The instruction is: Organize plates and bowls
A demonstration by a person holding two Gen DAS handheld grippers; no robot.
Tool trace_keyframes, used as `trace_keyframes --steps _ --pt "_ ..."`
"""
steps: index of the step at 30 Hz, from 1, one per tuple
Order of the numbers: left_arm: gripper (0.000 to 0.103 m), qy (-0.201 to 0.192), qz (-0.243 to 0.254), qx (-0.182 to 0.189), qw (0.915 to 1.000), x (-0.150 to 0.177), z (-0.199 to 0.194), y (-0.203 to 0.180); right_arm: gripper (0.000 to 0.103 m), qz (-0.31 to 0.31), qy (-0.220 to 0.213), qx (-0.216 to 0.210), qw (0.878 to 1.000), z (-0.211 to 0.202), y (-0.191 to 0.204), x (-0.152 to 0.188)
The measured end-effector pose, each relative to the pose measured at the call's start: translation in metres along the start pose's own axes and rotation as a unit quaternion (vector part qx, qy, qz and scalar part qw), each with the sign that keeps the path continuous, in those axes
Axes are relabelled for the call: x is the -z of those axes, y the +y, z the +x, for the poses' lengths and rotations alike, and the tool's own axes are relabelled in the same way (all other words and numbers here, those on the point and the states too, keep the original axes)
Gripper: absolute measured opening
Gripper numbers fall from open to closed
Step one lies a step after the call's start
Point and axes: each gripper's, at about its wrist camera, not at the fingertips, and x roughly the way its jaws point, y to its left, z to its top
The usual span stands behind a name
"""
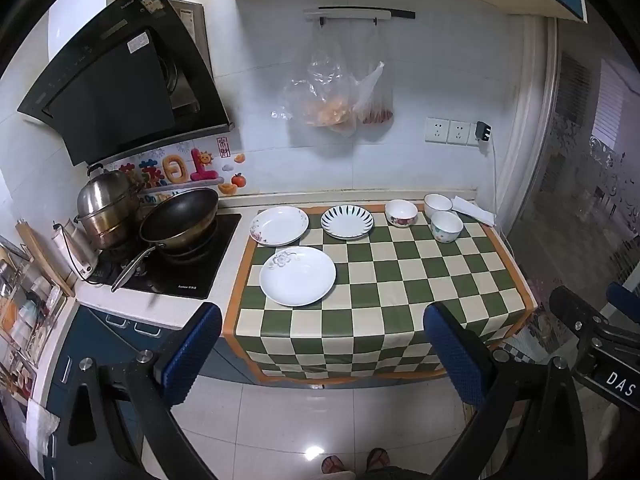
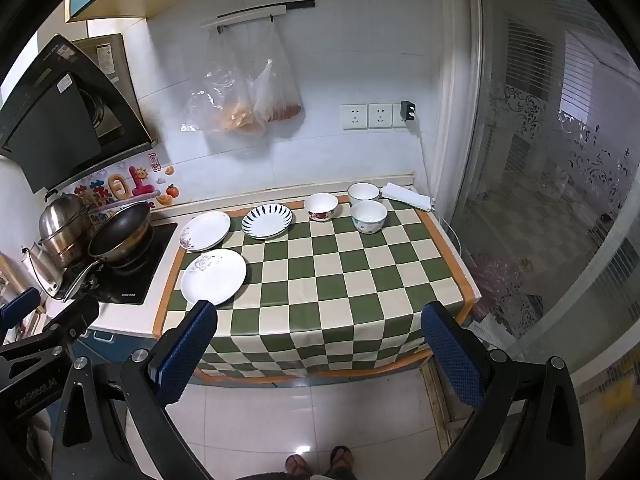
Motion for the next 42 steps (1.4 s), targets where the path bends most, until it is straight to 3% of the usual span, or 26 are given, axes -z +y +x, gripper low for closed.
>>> trace_keyframes --steps 35,42 --pt "0.103 -0.002 0.000 0.007 1.0000 -0.007 -0.003 0.004 0.103 0.004 -0.005 -0.003 1.000 0.000 0.005 -0.002" --pt "0.103 0.006 0.002 0.001 1.0000 -0.010 0.019 0.012 0.103 0.012 0.003 -0.003 1.000 0.012 0.013 -0.008"
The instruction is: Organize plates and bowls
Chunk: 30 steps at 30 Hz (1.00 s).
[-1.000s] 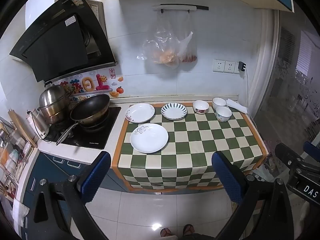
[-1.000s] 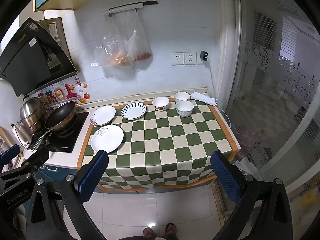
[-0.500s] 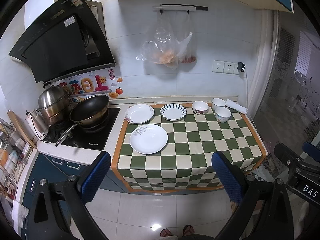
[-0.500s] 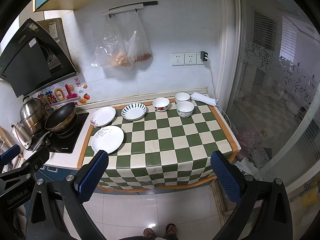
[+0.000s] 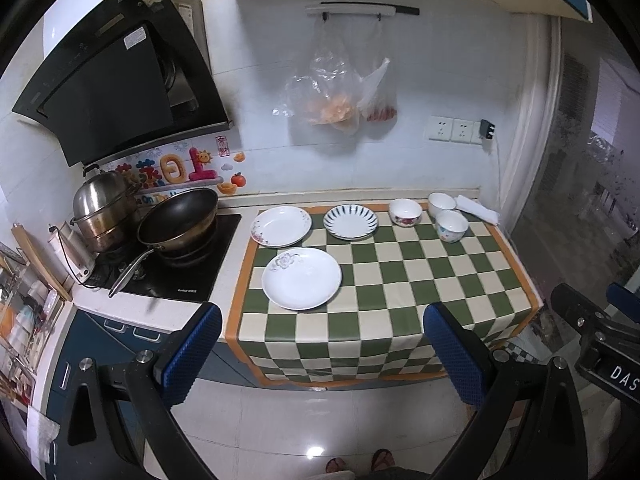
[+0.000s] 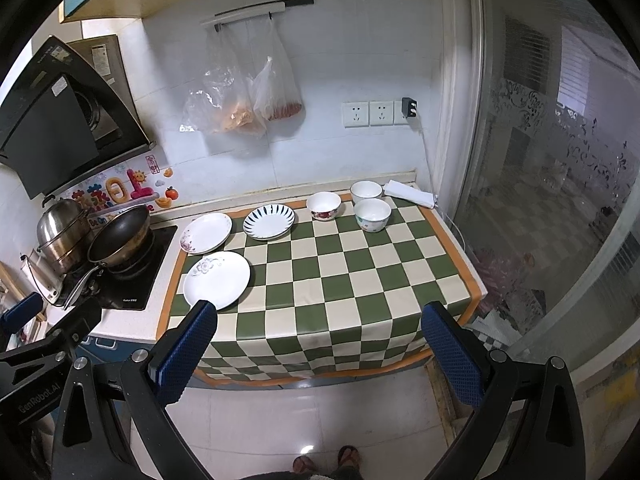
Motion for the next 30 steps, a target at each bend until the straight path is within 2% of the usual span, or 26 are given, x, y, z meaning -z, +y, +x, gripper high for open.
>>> trace_keyframes --steps 3,5,12,16,21,27,30 --pt "0.103 0.004 -0.007 -0.002 1.0000 0.002 0.023 0.014 0.103 0.006 0.004 -0.016 1.000 0.020 0.003 0.007" --pt "0.103 0.011 -0.014 -0.008 0.9998 0.005 0.045 0.029 0.103 0.010 0.008 -0.040 0.999 0.049 0.020 0.010" --pt "0.103 0.054 -0.051 -0.038 0.9965 0.008 0.131 0.083 0.103 0.017 0.093 -0.098 0.991 0.148 0.047 0.025" --pt "0.103 0.107 -0.060 -0.050 0.9912 0.009 0.200 0.108 0.103 0.019 0.138 -0.116 0.983 0.219 0.065 0.027" --pt "0.103 0.191 -0.091 -0.036 0.9767 0.014 0.293 0.131 0.103 0.019 0.200 -0.150 0.968 0.332 0.090 0.019" --pt "0.102 0.279 -0.119 -0.030 0.9526 0.015 0.411 0.149 0.101 0.026 0.271 -0.172 0.947 0.473 0.110 0.009" --pt "0.094 0.317 -0.137 -0.026 0.9381 0.019 0.464 0.160 0.094 0.017 0.297 -0.178 0.938 0.544 0.126 0.001"
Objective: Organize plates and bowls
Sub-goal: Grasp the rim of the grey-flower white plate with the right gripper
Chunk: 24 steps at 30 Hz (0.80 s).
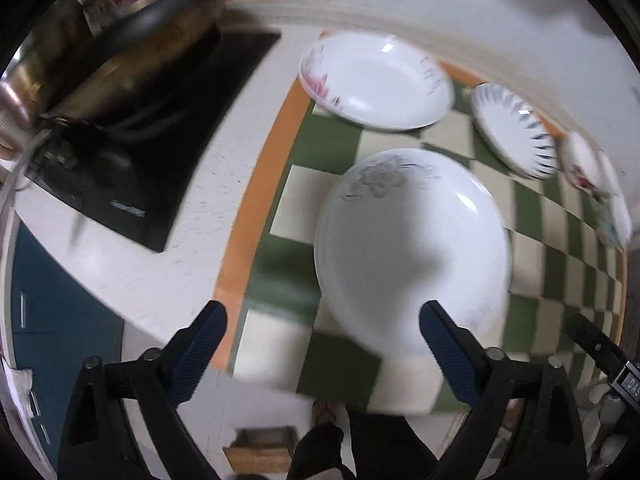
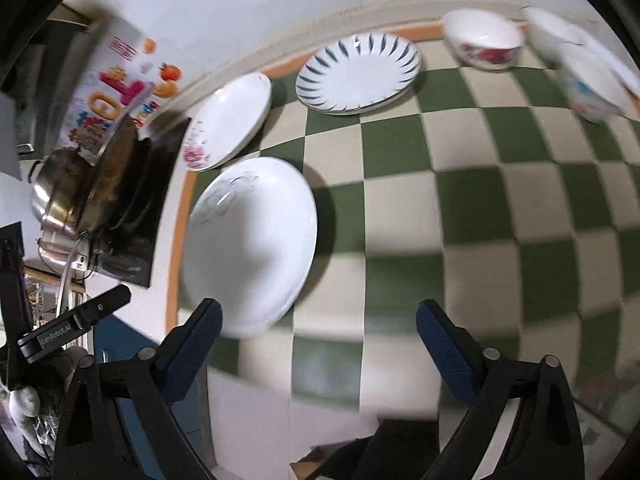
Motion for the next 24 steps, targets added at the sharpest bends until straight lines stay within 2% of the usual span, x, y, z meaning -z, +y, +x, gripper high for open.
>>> trace_keyframes --steps 4,6,8,10,12,13,15,20,24 --pt "0.075 0.040 -0.003 -0.002 0.9992 -0.030 0.048 0.001 0.077 -0.015 0.052 -0.013 0.998 0.062 -0.001 -0.046" --pt "0.069 0.052 0.000 0.003 0.9987 -0.040 0.062 0.001 0.066 -0.021 0.073 -0.019 0.997 0.088 -0.002 -0.064" --pt "0.057 0.066 0.005 0.008 0.9978 -0.044 0.071 0.000 0.059 -0.025 0.091 -0.028 0.995 0.108 -0.001 -0.076" --pt "0.052 0.076 0.010 0.012 0.9970 -0.045 0.076 -0.001 0.047 -0.027 0.105 -0.041 0.993 0.123 0.002 -0.085" --pt "0.046 0.084 0.016 0.019 0.9961 -0.044 0.079 -0.003 0.031 -0.032 0.117 -0.042 0.992 0.134 0.005 -0.090" --pt "0.042 0.089 0.017 0.025 0.9956 -0.043 0.079 -0.003 0.028 -0.032 0.128 -0.040 0.990 0.142 0.006 -0.092" --pt "0.039 0.094 0.016 0.042 0.9946 -0.039 0.075 -0.004 0.015 -0.026 0.147 -0.052 0.987 0.149 0.008 -0.090" --pt "0.038 0.086 0.003 0.047 0.9951 -0.028 0.054 -0.002 0.013 -0.032 0.146 -0.067 0.986 0.153 0.017 -0.084" --pt "0.038 0.071 0.017 0.040 0.9966 -0.025 0.030 -0.016 0.013 -0.028 0.145 -0.077 0.986 0.149 0.014 -0.084"
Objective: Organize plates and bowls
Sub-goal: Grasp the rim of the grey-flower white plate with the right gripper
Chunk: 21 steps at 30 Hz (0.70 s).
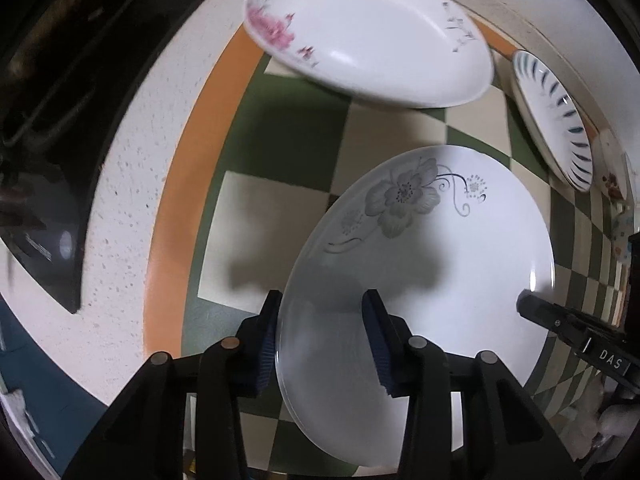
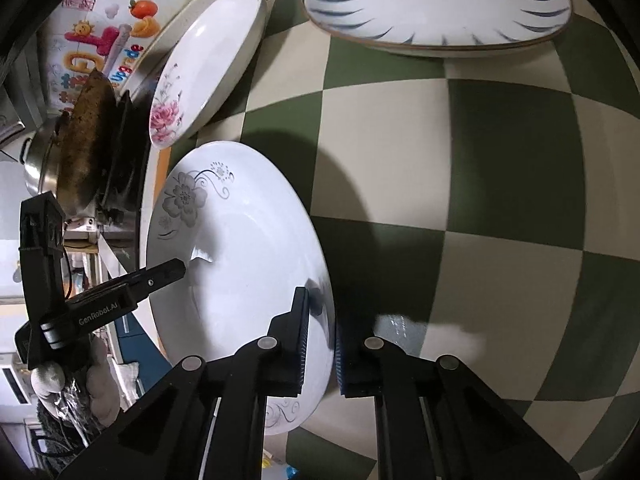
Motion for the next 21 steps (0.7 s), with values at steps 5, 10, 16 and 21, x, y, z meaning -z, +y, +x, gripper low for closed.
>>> trace_keyframes --steps 5,10,16,21 --pt "0.038 -0.011 0.020 0.005 0.9997 0.015 -0.040 -0.027 0.013 -0.003 -0.019 -0.005 1.000 -0.028 -0.010 0.010" --pt "0.038 -0.014 0.051 0.016 0.9985 0.027 -0.054 -0.055 0.013 0.009 -0.043 0.002 0.999 -0.067 -0.031 0.024" --pt "0.038 0.001 0.097 0.036 0.9947 0.042 -0.036 -0.078 0.013 0.042 -0.063 0.018 0.997 -0.103 -0.078 0.050" --pt "0.038 0.020 0.121 0.036 0.9918 0.052 -0.020 -0.096 0.013 0.074 -0.064 0.026 0.995 -0.114 -0.123 0.064"
